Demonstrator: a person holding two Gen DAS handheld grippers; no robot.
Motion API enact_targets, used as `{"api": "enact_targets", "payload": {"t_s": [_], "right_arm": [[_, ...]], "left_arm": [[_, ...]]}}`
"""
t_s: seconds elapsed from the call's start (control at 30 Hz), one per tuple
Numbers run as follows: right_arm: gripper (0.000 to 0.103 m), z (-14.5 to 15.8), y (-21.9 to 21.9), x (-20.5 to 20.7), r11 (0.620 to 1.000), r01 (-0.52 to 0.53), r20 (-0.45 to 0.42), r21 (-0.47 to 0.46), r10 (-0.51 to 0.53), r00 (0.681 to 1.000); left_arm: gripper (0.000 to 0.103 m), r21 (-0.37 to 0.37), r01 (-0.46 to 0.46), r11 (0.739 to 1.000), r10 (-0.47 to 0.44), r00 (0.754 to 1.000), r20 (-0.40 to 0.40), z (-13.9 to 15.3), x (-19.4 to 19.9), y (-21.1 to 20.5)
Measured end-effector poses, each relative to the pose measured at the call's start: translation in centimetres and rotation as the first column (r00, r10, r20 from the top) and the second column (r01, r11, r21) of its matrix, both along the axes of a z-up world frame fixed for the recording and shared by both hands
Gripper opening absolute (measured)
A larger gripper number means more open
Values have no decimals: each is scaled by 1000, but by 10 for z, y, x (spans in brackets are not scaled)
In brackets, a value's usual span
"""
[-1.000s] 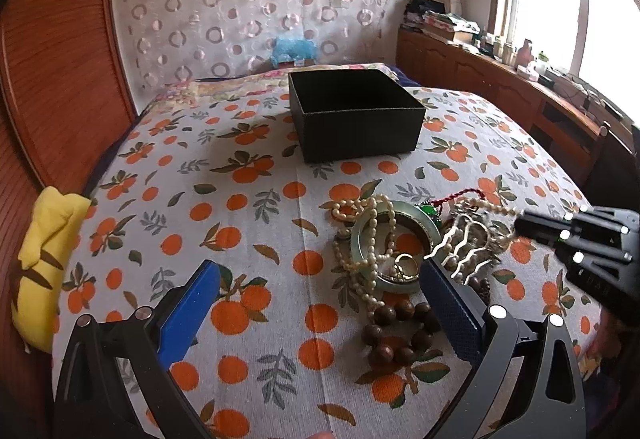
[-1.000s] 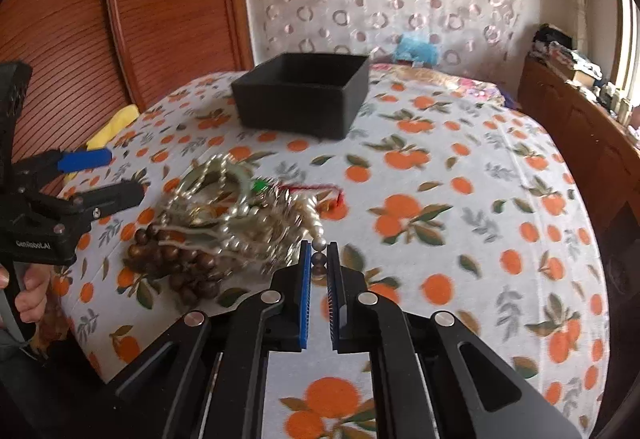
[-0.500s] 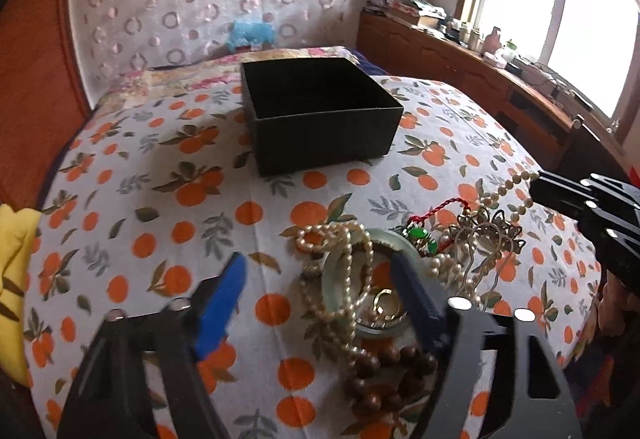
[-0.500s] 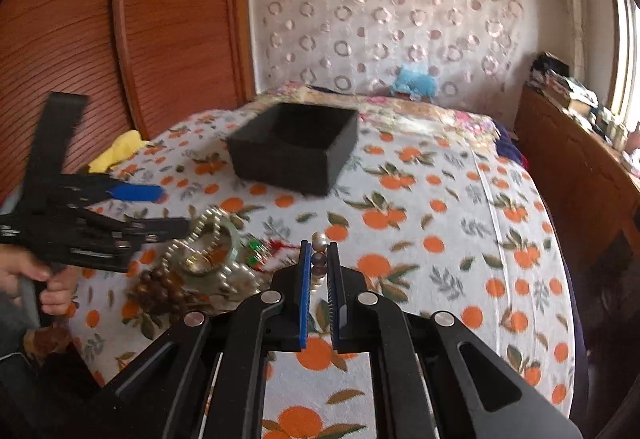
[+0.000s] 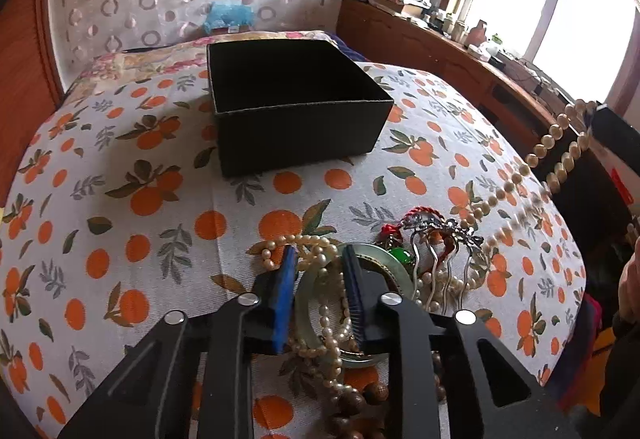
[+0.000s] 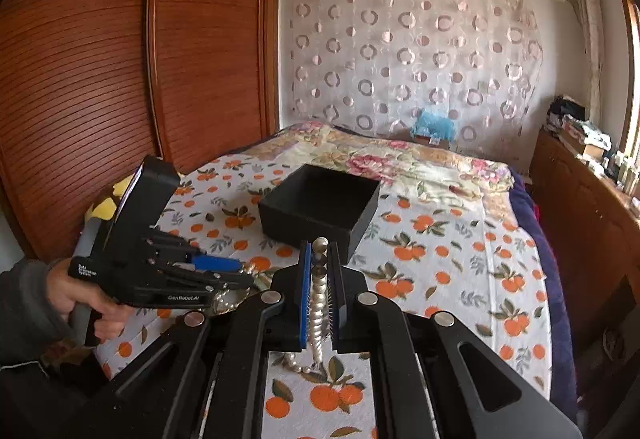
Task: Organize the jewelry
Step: 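Lift the pearl necklace with the right gripper and release it into the black box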
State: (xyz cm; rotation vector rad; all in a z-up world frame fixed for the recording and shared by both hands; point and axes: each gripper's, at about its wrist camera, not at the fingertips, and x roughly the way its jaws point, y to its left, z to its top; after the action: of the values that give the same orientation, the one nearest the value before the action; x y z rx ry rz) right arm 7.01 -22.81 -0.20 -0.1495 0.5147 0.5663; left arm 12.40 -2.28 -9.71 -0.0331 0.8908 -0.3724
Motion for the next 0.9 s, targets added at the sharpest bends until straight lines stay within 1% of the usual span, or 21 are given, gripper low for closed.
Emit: {"api": "enact_targets", "payload": {"t_s": [0.03,0.13,0.17,0.3,0.47,0.73,0.9], "right_arm": [[9,2,-1,0,1000,4,4,2,-4,1000],[9,4,-2,2,1000,13,10,0,-13,1000],[9,5,-3,2,1000,17,11,-3,-17,1000],[9,8,-4,4,1000,30,18,-6,-30,999],[9,22,-7,7,999,33,49,1,-33,998],[9,40,-13,7,999,50,94,3,-50,994],[9,51,-15,9,999,51,112,9,-51,992]], "left_arm": [[17,2,-1,1000,1,1000,4,1,0,0],[9,0,-8,1000,8,1000,21,5,-3,4],[9,-6,-12,1000,12,999,30,8,-4,5],[8,-6,-25,1000,25,996,80,24,-10,9],[8,-9,-20,1000,21,991,131,46,-19,9],[8,-26,2,1000,4,975,223,90,-32,7],[8,-32,1,999,7,965,262,110,-35,7]]}}
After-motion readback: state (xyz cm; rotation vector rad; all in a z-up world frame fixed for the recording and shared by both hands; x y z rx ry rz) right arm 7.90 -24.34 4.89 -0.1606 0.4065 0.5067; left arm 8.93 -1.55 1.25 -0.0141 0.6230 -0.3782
